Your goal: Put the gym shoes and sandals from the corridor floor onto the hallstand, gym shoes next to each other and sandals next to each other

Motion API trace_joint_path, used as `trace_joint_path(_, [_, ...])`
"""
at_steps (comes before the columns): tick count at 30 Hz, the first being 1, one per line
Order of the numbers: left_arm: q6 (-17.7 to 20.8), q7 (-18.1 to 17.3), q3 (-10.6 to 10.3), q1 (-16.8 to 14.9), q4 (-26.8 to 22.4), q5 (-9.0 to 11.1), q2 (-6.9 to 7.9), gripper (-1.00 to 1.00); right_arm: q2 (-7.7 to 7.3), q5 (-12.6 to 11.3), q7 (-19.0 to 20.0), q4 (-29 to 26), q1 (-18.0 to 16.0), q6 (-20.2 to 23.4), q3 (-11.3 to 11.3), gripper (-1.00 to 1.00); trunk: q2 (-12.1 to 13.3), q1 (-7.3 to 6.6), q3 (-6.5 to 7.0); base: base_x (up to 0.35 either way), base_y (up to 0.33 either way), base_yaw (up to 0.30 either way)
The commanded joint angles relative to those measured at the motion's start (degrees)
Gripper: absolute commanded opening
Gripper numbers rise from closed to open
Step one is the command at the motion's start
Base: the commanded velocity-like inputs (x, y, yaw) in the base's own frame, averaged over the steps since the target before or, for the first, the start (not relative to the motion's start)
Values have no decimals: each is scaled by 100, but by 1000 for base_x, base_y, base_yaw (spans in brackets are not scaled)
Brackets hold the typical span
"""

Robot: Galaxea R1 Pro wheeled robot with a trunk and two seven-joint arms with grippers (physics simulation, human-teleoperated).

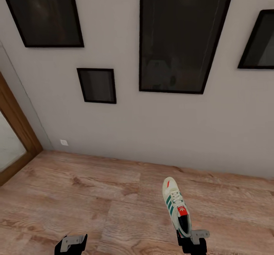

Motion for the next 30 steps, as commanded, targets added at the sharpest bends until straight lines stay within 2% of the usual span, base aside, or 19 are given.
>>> trace_joint_path(1, [-21, -28, 48, -3, 2, -59, -4, 100, 1, 34, -14, 6, -5, -16, -15, -100, -2, -1, -5, 0, 0, -266])
trace_joint_path(30, [-21, -27, 47, -3, 7, -59, -4, 100, 9, 34, -14, 6, -5, -16, -15, -100, -2, -1, -5, 0, 0, -266])
